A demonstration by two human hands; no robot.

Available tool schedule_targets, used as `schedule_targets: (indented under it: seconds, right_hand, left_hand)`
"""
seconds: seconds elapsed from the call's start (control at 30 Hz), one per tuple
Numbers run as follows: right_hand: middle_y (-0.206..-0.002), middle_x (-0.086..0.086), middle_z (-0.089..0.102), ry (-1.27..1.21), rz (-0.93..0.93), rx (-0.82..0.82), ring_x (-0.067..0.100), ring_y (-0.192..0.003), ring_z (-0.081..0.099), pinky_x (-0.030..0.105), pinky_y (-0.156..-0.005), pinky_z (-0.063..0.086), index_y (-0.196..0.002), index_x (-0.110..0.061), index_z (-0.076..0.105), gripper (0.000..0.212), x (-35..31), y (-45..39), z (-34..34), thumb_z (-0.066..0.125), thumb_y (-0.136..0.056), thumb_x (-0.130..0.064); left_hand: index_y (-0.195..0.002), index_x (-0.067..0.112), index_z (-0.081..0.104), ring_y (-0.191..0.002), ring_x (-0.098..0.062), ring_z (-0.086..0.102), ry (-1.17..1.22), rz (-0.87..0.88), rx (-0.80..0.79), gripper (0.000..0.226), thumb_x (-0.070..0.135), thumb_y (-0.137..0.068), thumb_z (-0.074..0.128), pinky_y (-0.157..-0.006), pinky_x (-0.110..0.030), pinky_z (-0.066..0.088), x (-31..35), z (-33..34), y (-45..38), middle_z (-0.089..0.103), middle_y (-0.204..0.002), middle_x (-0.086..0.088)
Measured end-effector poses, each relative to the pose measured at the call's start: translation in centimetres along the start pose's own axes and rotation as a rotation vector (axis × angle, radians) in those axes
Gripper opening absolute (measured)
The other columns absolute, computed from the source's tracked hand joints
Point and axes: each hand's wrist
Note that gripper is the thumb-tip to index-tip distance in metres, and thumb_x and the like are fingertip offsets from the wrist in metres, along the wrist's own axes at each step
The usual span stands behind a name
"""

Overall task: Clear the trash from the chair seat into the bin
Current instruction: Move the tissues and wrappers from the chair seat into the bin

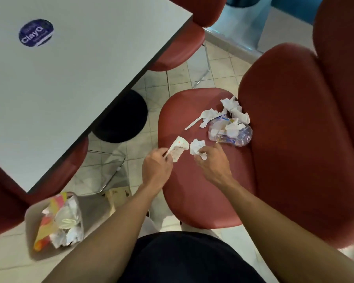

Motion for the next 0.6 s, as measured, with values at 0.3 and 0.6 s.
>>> schedule_targets:
  seconds: [0.3, 0.6]
  right_hand:
    - [-0.103, 0.005, 0.059, -0.022, -0.103, -0.107, 0.013, -0.087, 0.052, 0.024, -0.074, 0.038, -0.11, -0.016, 0.069, 0.027, -7.4, 5.0, 7.0, 0.06, -0.088, -0.029]
    - [-0.094, -0.003, 0.066, -0.067, -0.102, -0.186, 0.008, -0.081, 0.06, 0.02, -0.067, 0.043, -0.108, -0.018, 0.069, 0.025, -16.3, 12.1, 16.8, 0.062, -0.088, -0.032]
  left_hand:
    - [-0.108, 0.017, 0.071, -0.076, -0.014, 0.062, 0.087, -0.074, 0.074, 0.026, 0.021, -0.088, 0.055, -0.057, -0.023, 0.046, -9.6, -7.9, 3.3, 0.072, -0.094, 0.0]
    - [-0.093, 0.02, 0.07, -0.071, -0.01, 0.06, 0.202, -0.138, 0.081, 0.014, 0.023, -0.09, 0.057, -0.051, -0.017, 0.038, -21.2, -17.0, 7.7, 0.067, -0.083, 0.006]
Point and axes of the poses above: each hand's wrist, its own y-axis away from the middle knuckle, its own z-axis out of the palm, x = y × z
